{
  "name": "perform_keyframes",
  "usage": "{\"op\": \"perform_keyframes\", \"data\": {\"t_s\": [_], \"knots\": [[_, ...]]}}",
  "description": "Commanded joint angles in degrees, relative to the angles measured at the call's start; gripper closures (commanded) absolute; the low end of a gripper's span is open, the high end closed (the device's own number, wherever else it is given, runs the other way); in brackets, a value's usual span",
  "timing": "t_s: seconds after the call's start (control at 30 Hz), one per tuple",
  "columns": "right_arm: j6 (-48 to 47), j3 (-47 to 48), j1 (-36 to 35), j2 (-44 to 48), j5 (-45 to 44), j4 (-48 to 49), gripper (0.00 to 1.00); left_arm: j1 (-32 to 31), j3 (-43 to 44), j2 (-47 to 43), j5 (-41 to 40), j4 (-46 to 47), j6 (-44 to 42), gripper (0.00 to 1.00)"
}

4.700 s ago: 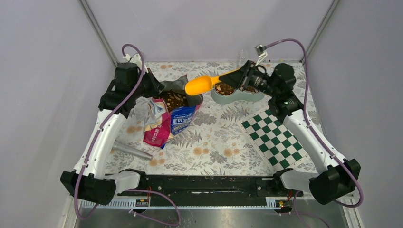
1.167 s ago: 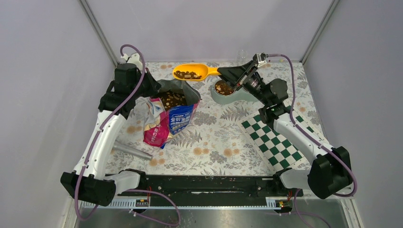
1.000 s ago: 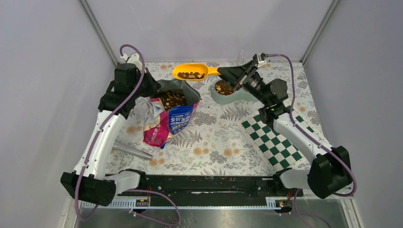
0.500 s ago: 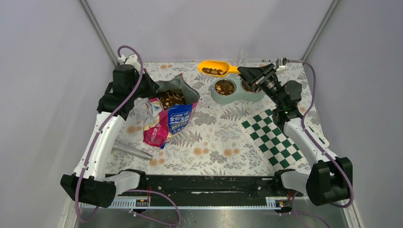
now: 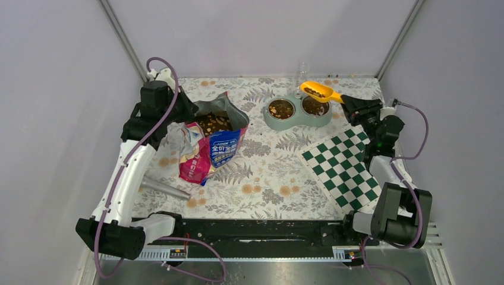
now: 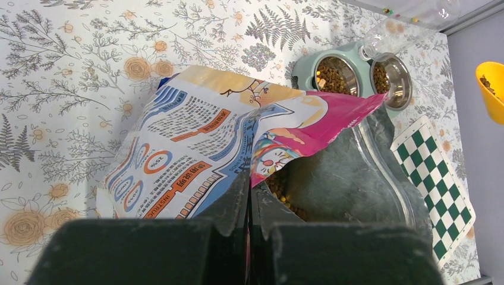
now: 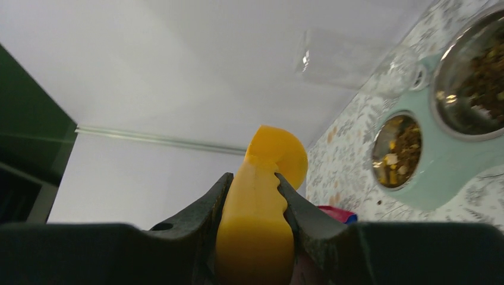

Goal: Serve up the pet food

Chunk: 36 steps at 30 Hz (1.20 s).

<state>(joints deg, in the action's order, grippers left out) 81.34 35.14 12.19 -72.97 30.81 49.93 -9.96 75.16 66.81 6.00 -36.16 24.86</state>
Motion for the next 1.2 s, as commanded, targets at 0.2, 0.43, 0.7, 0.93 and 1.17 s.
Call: {"op": "perform_keyframes", "data": {"t_s": [0.2, 0.43, 0.7, 0.93, 1.17], "knots": [[-18.66, 2.93, 6.97, -0.83, -2.47, -11.04, 1.0, 1.42, 0.68, -1.58, -1.89, 0.22, -0.88, 1.0], [-29.67, 7.36, 6.97, -2.33, -7.68, -22.78, 1.0, 1.96, 0.62, -1.33, -1.89, 0.13, -0.87, 1.0], [-35.18, 11.98, 6.03, -5.84, -12.35, -26.17, 1.0, 2.12, 1.21, -0.25, -1.33, -0.02, -0.71, 1.0], [-43.79, 20.6, 2.03, -10.12, -17.18, -31.43, 1.0, 2.08, 1.6, 0.45, -0.5, -0.31, -0.62, 1.0], [-55.32, 31.93, -2.49, -14.49, -23.66, -43.78, 1.0, 2.06, 1.68, 0.67, 0.66, -0.31, -0.64, 1.0]]}}
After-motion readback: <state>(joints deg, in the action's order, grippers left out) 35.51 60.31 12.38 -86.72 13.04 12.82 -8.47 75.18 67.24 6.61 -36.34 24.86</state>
